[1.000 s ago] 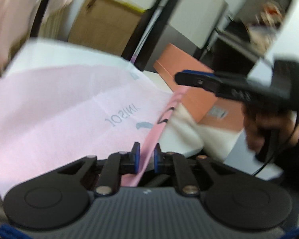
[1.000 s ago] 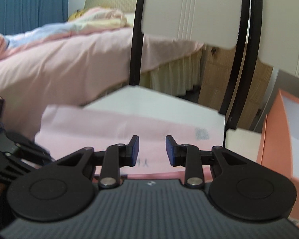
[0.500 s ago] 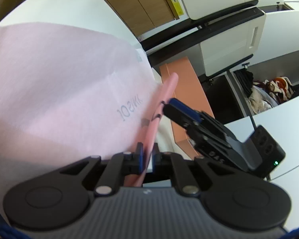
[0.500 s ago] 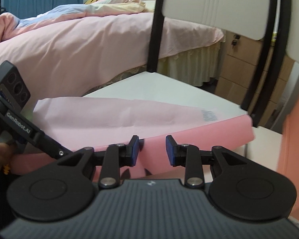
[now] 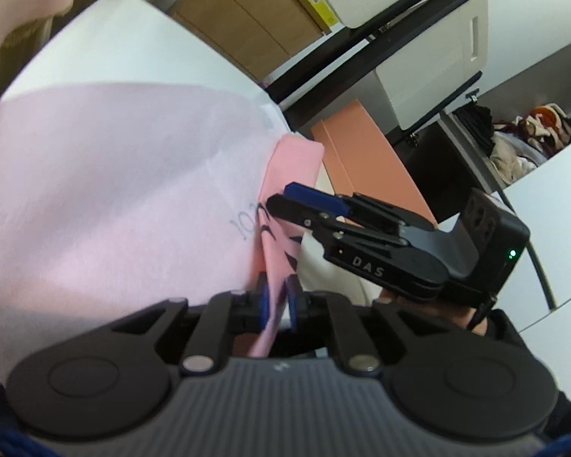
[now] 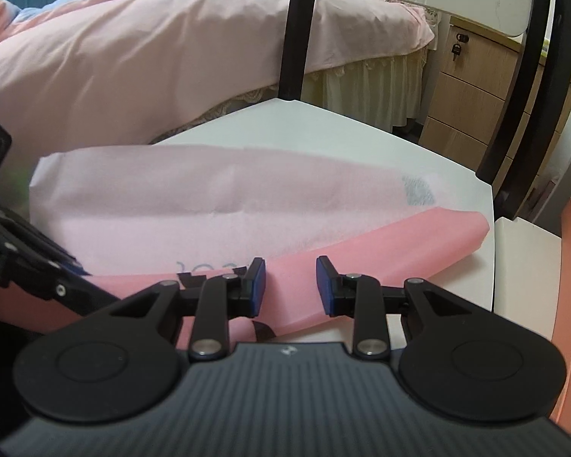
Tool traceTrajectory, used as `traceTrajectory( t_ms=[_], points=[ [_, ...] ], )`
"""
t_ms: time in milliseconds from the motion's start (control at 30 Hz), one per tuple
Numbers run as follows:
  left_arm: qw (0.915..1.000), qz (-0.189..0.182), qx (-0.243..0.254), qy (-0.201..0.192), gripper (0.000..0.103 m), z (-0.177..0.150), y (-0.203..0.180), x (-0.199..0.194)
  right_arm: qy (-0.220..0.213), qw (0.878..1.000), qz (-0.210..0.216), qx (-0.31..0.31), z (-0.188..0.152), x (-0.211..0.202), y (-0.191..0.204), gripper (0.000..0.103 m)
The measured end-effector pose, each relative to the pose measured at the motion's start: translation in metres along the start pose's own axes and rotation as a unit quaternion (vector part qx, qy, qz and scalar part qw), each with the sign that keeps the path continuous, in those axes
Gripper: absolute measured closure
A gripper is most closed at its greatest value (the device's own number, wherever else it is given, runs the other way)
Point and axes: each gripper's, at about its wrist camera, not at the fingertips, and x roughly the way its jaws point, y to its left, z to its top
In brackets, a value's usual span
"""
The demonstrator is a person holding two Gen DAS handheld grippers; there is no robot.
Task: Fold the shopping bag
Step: 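Grasp the pink hem with the left gripper and fold it over while the right gripper holds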
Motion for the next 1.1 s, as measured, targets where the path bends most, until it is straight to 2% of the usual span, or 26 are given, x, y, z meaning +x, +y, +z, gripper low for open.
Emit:
traceTrajectory(
  t_ms=[67,200,300,433,567,833,1100],
  points=[
    [0.9997,0.012,0.01,-0.018,0.088,-0.001,-0.004,-0.004,0.0,1.0,-0.003,0.001,0.0,0.0,0.0,0.071],
    [0.9947,0.065,0.055,-0.058,0.093,-0.004,-0.016,-0.012,-0.006,1.0,-0.017,0.012,0.002,-0.002,0.001,0.071],
    [0.9914,0.075,0.084,-0.066,0.094,-0.009,-0.025,-0.013,-0.017,0.999,-0.022,0.033,0.007,-0.007,0.002,0.07],
    [0.9837,0.107,0.126,-0.072,0.094,-0.016,-0.037,-0.01,-0.035,0.998,-0.022,0.054,0.012,-0.016,0.002,0.07],
    [0.9848,0.104,0.121,-0.069,0.094,-0.016,-0.038,-0.008,-0.04,0.997,-0.023,0.066,0.013,-0.02,0.0,0.07],
    [0.9965,0.053,0.037,-0.053,0.094,-0.009,-0.013,-0.005,-0.046,0.996,-0.045,0.057,0.015,-0.022,0.0,0.07],
    [0.9975,0.042,0.02,-0.053,0.094,-0.006,-0.005,-0.005,-0.043,0.997,-0.054,0.031,0.017,-0.016,0.006,0.07]
  ],
)
